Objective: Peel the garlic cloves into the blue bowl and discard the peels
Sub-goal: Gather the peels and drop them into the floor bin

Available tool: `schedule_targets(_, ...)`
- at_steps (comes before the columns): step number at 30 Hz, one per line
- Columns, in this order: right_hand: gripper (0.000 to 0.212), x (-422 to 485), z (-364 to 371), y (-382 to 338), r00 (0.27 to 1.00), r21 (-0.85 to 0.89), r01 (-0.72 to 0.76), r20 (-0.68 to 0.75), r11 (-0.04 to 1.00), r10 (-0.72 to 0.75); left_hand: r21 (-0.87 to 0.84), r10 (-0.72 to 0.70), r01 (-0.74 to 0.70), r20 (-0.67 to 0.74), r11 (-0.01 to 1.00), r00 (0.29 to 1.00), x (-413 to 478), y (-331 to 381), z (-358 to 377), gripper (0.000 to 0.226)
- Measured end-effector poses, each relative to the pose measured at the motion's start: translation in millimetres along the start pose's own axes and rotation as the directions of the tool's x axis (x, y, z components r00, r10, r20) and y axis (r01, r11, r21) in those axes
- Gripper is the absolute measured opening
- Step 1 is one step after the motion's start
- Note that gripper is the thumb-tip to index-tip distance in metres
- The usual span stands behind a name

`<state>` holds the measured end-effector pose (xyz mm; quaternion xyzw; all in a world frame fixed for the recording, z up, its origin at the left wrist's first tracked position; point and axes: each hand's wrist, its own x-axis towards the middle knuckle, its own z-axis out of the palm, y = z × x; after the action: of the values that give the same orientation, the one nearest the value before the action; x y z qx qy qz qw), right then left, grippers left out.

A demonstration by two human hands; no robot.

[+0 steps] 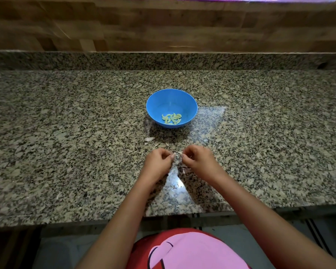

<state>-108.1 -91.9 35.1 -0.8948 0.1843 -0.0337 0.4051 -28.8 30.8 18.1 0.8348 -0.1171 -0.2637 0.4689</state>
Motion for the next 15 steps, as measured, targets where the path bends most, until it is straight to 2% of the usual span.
schedule_targets(3,0.008,8.0,-3.3,5.4,0.995,-0.027,-0.094,-0.029,0.995,0.093,0.08,0.027,-0.024,-0.042,0.997,0.999,-0.7,2.7,-1.0,0.022)
schedule_targets(5,0.01,19.9,-8.7,9.6,0.988,-0.093,-0.13,-0.093,0.987,0.121,0.217,0.1,-0.081,-0.077,0.973,0.992,-1.9,4.3,1.4,0.019)
schedule_targets(10,0.011,50.6,-13.9,15.7,0.977,-0.208,-0.192,-0.132,0.959,0.167,0.31,0.233,-0.196,-0.087,0.93,0.969,-6.0,1.8,9.2,0.015)
schedule_targets(13,0.017,37.2,-12.7,16.5,0.976,-0.163,-0.176,-0.16,0.971,0.15,0.333,0.291,-0.242,-0.105,0.911,0.951,-8.5,-1.9,10.6,0.019)
schedule_targets(15,0.023,17.8,-8.7,15.4,0.986,-0.123,-0.136,-0.115,0.983,0.122,0.329,0.294,-0.24,-0.124,0.913,0.948,-8.7,-3.4,11.6,0.022)
